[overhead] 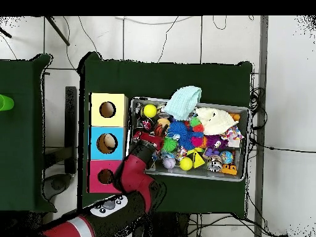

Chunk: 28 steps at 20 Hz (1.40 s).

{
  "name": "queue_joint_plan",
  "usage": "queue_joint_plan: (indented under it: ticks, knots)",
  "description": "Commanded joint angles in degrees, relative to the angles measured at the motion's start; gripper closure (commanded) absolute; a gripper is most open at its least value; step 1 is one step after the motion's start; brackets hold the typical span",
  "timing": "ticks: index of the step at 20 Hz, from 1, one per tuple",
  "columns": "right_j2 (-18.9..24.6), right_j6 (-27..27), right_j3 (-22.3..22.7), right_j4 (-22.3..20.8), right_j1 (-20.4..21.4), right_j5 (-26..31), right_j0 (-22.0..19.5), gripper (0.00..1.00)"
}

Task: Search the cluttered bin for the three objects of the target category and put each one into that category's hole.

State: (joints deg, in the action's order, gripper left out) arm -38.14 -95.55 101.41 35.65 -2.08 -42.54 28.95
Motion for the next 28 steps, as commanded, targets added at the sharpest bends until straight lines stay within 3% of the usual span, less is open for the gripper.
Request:
queue_joint_plan:
  ticks: [1, 28]
  knots:
    - [8.48, -17.16, -0.82, -2.41, -2.32, -6.2, -2.7, 0.0]
    - [9.51, -17.86, 2.01, 0.11, -3.35, -9.44, -0.66, 0.0]
